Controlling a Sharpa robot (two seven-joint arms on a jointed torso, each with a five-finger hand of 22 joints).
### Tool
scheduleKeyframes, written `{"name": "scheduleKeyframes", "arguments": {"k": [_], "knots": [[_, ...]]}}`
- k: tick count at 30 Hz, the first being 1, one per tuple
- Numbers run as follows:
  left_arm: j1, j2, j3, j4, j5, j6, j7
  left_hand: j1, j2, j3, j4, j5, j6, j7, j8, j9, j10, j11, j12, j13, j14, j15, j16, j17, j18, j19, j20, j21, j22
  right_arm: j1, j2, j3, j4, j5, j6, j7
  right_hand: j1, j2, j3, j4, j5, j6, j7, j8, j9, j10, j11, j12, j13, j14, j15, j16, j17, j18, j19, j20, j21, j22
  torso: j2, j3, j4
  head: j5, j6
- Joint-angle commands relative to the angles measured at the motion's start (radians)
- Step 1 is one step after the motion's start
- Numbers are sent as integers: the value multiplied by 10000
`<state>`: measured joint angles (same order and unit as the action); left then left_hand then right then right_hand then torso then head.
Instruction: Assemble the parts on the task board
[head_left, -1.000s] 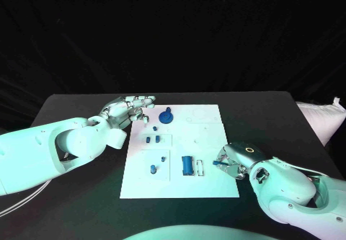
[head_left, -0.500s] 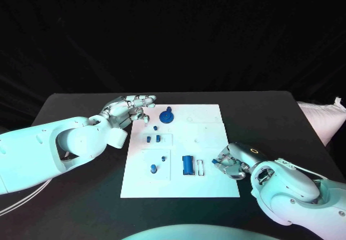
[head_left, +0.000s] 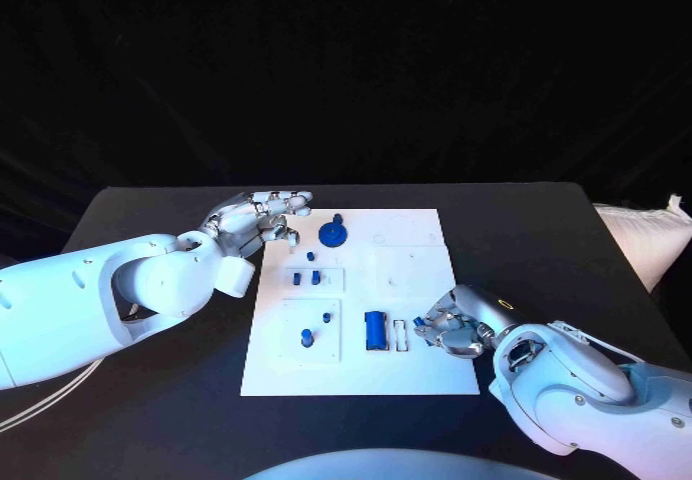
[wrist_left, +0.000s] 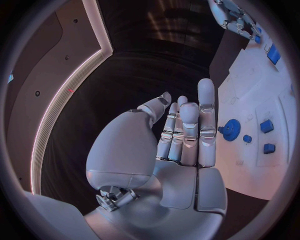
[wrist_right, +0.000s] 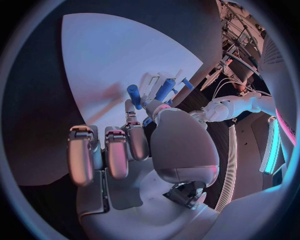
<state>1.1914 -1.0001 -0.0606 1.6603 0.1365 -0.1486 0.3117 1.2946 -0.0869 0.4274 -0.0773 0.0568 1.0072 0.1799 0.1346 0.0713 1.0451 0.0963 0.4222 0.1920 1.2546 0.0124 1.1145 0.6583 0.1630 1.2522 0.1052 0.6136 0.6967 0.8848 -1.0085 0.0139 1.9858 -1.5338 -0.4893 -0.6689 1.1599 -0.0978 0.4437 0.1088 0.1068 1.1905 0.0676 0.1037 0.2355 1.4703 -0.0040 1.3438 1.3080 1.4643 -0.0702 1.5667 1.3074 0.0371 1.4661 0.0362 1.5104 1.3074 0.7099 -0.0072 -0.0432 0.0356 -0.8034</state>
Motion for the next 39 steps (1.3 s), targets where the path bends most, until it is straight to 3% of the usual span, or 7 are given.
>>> {"name": "scheduleKeyframes", "arguments": {"k": [1, 11, 31, 39], "knots": [[2, 14, 5, 35, -93, 212, 27, -56, 63, -52, 26, 33, -62, -29, 15, 10, -44, -4, 34, -10, -75, 0, 26, -11, 188, -20, 54, -33, -9, -3, 92, 1, 5, 500, -595, -187, -125, -68, -166, 60, 185, 83, -33, 55, 36, 432, -95, 50, 1608, 1065, -74, 41, 2634, -201, 782, -75, 61, 2048, 7, 1, 4, -24, 4], [2, 3, 5, 53, -171, 222, 28, -56, 63, -52, 26, 33, -62, -29, 15, 10, -44, -4, 34, -10, -75, 0, 26, -11, 188, -20, 54, -33, -9, -2, 331, 1, -118, 896, 19, -326, -357, -12, -850, 254, 1018, 340, -195, 295, 299, 469, -233, 85, 1640, 1065, -198, 41, 2634, -209, 798, -191, 86, 2079, 4, 2, -1, 9, -7], [2, -1, 6, 69, -178, 231, 23, -46, 72, -53, 12, 33, -66, -29, 21, 12, -60, -3, 49, -15, -88, 0, 25, -35, 190, -23, 55, -38, -11, -1, 667, 1, -279, 852, 269, -400, -344, 9, -960, 258, 1108, 328, -206, 314, 341, 463, -245, 42, 1624, 1065, -210, 41, 2634, -204, 791, -206, 71, 2063, 3, 2, 5, 5, 6], [3, -10, 6, 79, -178, 238, 18, -46, 72, -53, 12, 33, -66, -29, 21, 12, -60, -3, 49, -15, -88, 0, 25, -35, 190, -23, 55, -38, -11, 0, 776, 1, -403, 831, 552, -467, -494, 90, -1221, 423, 1139, 299, -198, 343, 417, 459, -240, 0, 1610, 1065, -210, 41, 2634, -203, 789, -215, 64, 2059, 3, 5, 6, 25, -7]]}}
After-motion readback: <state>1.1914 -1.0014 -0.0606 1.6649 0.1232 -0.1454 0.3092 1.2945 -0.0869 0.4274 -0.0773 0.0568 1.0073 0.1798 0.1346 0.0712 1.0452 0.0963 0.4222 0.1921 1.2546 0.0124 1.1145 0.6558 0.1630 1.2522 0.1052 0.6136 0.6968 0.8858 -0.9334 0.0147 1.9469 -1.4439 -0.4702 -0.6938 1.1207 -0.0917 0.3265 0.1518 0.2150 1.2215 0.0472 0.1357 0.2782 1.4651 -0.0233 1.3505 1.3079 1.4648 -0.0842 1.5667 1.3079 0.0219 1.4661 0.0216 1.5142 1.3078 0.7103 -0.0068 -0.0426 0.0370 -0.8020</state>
